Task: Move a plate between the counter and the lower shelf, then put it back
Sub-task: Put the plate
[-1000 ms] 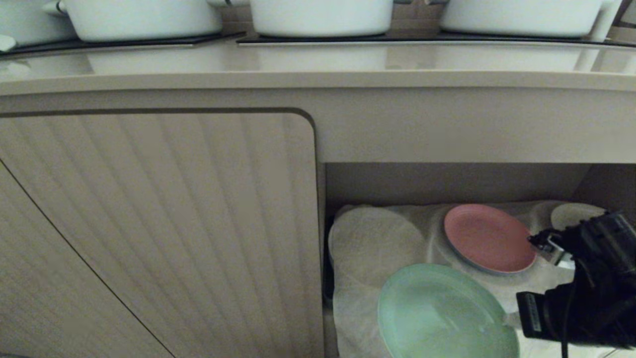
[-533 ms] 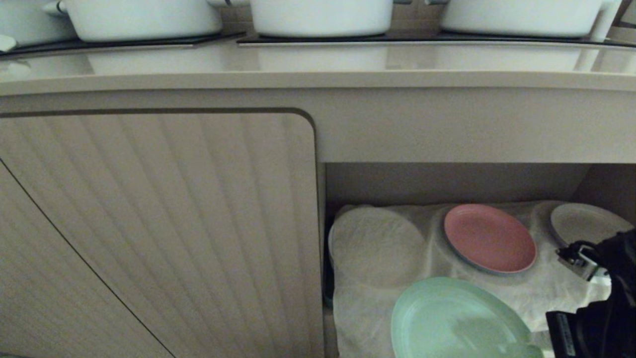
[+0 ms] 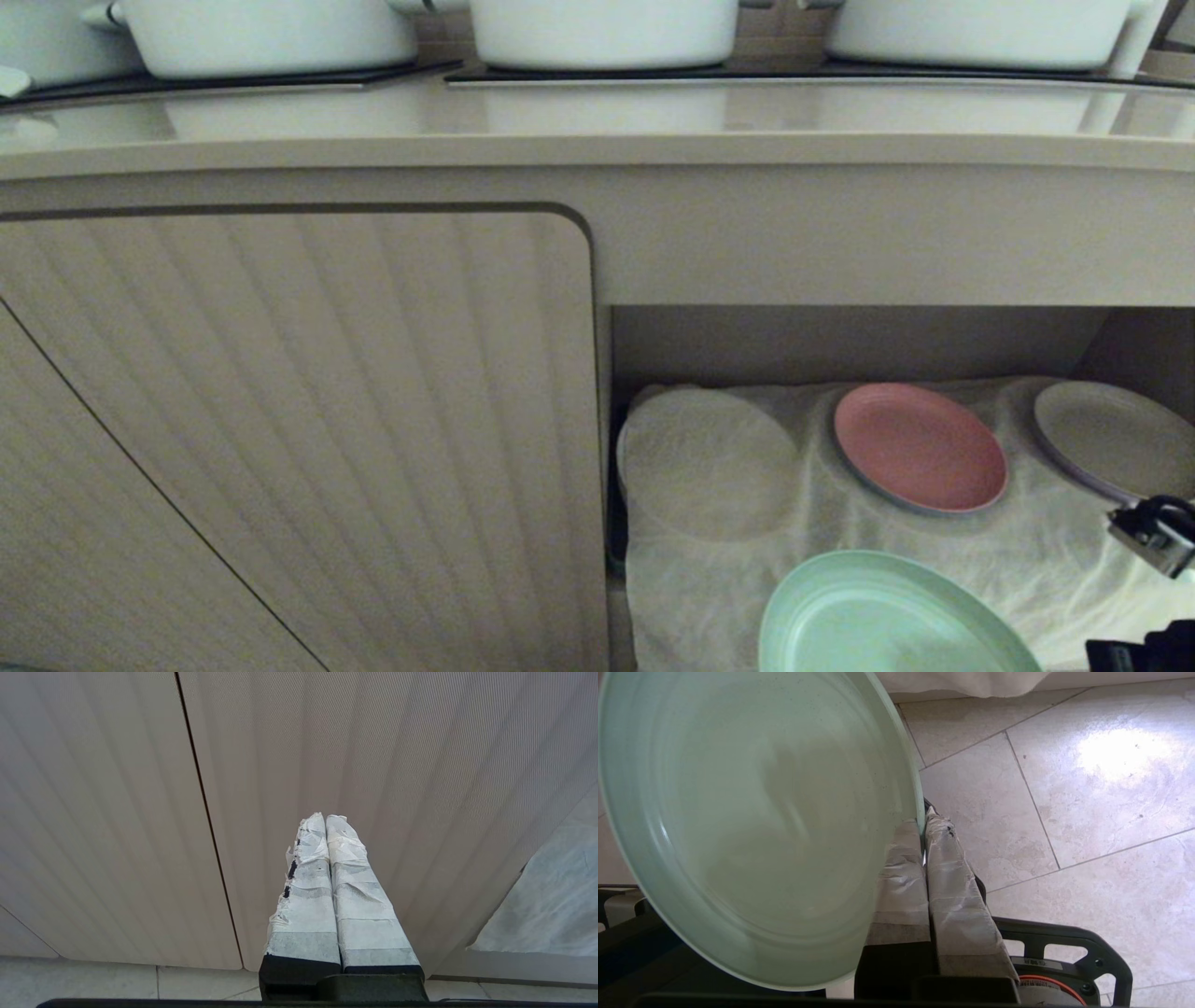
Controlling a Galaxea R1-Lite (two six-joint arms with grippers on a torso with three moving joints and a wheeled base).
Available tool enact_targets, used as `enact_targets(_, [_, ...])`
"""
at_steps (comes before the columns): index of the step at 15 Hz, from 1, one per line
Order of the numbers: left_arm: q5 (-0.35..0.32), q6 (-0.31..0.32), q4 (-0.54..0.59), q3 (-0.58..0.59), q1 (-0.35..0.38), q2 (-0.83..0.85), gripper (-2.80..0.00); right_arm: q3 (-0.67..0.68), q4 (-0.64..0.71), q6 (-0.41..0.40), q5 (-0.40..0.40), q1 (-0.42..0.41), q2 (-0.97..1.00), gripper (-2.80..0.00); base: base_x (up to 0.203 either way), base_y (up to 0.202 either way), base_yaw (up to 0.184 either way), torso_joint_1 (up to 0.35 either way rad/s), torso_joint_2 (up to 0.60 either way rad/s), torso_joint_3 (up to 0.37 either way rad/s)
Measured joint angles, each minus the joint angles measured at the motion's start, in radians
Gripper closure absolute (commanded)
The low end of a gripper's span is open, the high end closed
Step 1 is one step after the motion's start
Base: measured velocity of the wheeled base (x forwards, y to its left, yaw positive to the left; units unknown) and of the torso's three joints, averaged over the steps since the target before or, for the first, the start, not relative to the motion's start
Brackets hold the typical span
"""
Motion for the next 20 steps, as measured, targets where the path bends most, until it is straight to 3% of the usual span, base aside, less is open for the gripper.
enact_targets(8, [0.0, 0.0, 0.0, 0.0, 0.0, 0.0, 0.0, 0.008, 0.007, -0.001, -0.001, 0.0, -0.032, 0.0, 0.0, 0.0, 0.0, 0.0, 0.0, 0.0])
enact_targets(20, [0.0, 0.0, 0.0, 0.0, 0.0, 0.0, 0.0, 0.004, 0.155, -0.004, 0.001, 0.0, -0.145, 0.0, 0.0, 0.0, 0.0, 0.0, 0.0, 0.0])
